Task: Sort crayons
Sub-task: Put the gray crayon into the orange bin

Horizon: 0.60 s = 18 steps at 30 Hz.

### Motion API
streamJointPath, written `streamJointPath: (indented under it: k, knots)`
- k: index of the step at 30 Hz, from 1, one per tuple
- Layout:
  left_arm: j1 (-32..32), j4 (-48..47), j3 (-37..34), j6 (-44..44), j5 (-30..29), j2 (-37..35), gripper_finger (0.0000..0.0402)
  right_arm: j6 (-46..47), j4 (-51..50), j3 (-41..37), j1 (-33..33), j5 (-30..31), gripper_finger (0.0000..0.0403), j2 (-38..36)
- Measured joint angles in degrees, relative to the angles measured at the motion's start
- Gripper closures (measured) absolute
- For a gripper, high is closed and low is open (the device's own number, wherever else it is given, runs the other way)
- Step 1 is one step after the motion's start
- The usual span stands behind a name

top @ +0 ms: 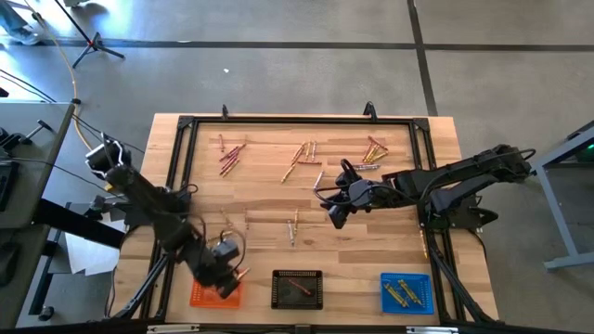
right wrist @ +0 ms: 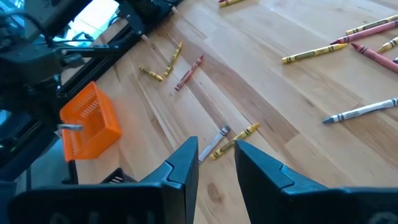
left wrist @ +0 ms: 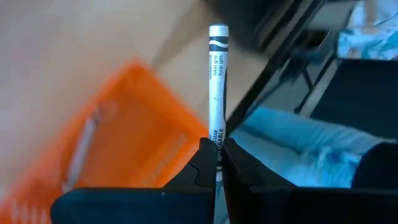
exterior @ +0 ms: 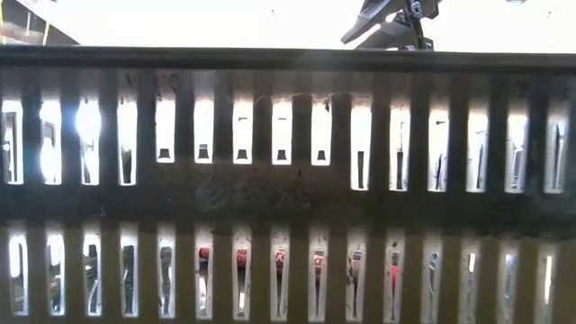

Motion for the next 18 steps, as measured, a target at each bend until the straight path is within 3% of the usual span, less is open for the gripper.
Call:
streamJointPath:
  k: [5,8,18]
  knots:
    - [-5.6,-3.6,0.0,-10.3,6.0,5.2,0.0401,-1.3,-0.1,0.0,0.0,0.0,0.0314,0.0]
    - [-6.7,-5.3,0.0,-14.4,6.4,7.5,0.0401,-2.5,-0.1,0.0,-0.3,0.1,0.0314,0.0]
    - [-6.8,1.5,0.0,-14.8,6.3,8.8,0.0357,-2.6,-0.1,0.0,-0.4,0.2,0.0314,0.0]
